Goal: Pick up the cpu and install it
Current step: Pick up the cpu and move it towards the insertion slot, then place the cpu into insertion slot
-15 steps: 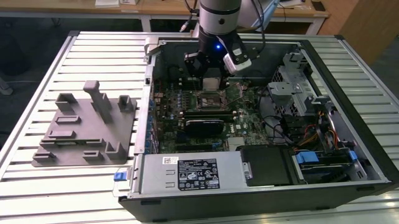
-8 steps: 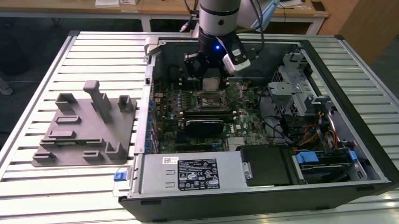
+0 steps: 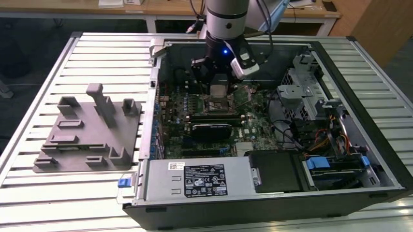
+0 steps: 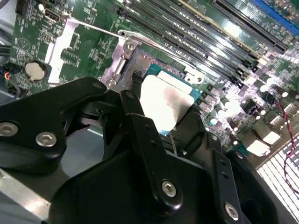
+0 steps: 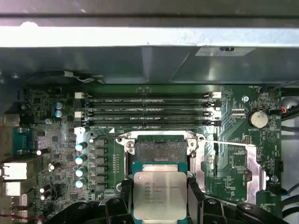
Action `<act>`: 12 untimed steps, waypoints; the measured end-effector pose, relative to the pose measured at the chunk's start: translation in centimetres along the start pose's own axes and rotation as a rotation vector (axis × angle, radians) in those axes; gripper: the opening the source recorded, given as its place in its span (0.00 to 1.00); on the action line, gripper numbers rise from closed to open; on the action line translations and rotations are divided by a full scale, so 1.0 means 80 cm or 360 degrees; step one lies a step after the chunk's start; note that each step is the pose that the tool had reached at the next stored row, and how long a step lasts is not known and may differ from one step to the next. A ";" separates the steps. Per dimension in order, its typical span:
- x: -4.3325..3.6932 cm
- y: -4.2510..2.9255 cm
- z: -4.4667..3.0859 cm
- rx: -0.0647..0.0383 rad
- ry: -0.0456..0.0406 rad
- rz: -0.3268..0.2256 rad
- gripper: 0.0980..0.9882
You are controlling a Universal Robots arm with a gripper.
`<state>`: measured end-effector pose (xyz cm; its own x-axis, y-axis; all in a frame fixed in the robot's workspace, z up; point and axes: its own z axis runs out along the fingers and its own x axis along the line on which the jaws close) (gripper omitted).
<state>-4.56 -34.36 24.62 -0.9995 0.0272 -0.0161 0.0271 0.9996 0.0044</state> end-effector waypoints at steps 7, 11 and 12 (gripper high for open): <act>-0.005 0.0002 0.0105 0.0001 0.0000 0.0000 0.50; -0.005 0.0002 0.0116 0.0001 0.0000 0.0000 0.50; -0.005 0.0002 0.0117 0.0001 0.0000 0.0000 0.50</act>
<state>-4.16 -34.35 23.69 -0.9995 0.0272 -0.0162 0.0271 0.9996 0.0037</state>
